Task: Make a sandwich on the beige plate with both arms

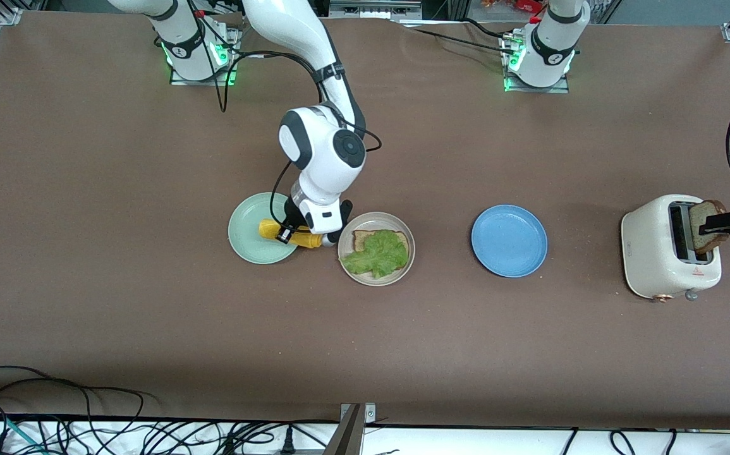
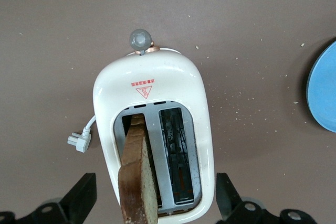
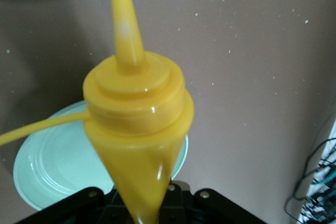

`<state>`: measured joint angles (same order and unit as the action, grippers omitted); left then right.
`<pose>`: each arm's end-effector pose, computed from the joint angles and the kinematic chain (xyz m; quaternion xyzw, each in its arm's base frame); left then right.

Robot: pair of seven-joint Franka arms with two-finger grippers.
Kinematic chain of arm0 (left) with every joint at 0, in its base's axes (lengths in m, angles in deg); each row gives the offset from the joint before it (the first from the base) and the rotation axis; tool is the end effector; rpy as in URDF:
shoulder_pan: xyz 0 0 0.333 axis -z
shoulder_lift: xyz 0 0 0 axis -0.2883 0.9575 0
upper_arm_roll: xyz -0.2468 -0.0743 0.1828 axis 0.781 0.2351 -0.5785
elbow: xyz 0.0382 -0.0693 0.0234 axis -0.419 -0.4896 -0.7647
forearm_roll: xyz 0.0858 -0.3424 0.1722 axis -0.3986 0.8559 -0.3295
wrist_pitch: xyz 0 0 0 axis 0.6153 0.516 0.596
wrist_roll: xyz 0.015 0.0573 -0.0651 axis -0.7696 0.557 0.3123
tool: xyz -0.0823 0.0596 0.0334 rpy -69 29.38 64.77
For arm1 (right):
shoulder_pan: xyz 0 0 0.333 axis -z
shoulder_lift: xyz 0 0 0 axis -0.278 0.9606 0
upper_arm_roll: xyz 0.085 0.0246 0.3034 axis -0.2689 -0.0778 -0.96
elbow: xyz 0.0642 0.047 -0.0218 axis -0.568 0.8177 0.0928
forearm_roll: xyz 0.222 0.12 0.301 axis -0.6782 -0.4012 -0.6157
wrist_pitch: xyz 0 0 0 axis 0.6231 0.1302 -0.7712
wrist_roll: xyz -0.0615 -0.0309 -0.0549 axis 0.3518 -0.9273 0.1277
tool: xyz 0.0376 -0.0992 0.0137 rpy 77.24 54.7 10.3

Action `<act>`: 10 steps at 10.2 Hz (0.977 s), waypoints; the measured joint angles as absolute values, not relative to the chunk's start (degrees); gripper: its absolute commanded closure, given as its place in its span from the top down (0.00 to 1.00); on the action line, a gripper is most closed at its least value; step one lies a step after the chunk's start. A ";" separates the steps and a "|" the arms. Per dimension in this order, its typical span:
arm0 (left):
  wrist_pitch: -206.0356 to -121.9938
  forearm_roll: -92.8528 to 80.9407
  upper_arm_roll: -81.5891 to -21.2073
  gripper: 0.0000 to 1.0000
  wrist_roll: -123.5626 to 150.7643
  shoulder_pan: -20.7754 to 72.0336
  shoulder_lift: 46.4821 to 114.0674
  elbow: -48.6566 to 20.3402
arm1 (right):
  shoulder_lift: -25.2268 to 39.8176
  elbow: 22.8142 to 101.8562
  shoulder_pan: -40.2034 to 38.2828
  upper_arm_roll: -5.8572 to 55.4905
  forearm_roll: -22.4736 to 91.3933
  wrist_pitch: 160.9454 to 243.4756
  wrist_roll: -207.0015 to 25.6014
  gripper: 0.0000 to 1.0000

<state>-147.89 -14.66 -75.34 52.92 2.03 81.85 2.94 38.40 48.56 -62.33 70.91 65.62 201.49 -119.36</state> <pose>0.6388 0.2259 0.4069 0.9907 -0.1110 -0.0773 0.0157 0.5521 0.4243 0.2527 0.7835 0.5392 -0.0635 0.3022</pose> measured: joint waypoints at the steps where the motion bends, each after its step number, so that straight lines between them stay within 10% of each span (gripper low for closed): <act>1: -147.88 -14.66 -75.34 1.00 52.92 2.03 81.84 2.94 | 39.59 47.02 -62.38 70.79 66.83 199.45 -119.30 0.00; 10: -147.23 -14.66 -75.15 1.00 52.92 2.04 81.59 3.00 | 44.81 43.53 -62.70 67.90 70.20 195.68 -119.16 0.00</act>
